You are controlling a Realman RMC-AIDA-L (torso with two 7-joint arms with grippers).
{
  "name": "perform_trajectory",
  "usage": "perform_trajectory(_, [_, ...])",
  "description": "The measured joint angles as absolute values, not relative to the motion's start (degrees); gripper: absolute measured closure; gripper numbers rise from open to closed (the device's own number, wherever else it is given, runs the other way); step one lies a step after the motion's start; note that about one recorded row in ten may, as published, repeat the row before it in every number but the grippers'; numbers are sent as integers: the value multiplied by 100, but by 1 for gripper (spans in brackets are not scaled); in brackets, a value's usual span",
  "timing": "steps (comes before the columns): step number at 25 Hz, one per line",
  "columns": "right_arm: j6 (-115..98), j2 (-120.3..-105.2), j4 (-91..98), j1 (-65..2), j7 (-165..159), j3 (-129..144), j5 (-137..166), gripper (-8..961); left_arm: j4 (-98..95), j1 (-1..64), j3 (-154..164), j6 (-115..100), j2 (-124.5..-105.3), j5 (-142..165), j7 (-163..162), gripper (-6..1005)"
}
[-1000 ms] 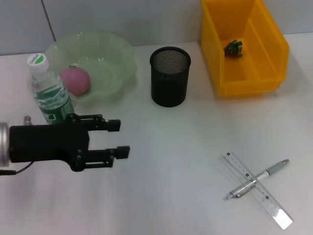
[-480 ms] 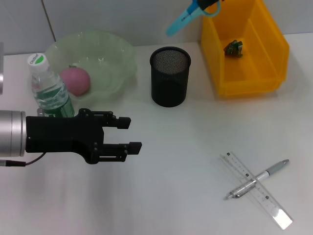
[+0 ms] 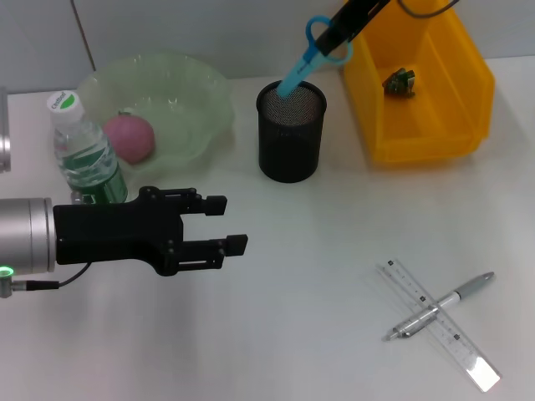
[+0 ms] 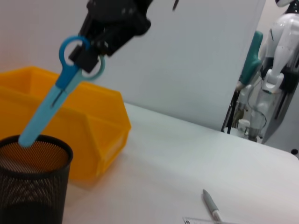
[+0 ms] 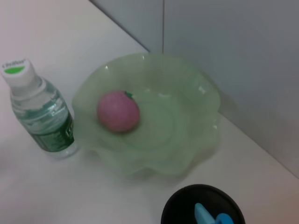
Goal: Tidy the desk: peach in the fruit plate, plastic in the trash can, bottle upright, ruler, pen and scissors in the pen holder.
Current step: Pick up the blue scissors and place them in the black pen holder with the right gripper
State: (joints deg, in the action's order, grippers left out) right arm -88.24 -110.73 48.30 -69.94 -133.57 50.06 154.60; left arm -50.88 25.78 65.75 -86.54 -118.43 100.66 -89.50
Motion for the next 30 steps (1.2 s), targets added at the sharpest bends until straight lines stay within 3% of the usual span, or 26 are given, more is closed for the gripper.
perform_trajectory(6, [-8419,-11185,4483,-6991,-13358,5285,15466,772,-4653,2542,6571,-8458,-11851,9748,-8383,318])
perform_trajectory(30, [-7658,-11385,3871,-7000,-13389,5524,15694,742,-3803,2506,6589,-8257,-11856,9436,-7538,319])
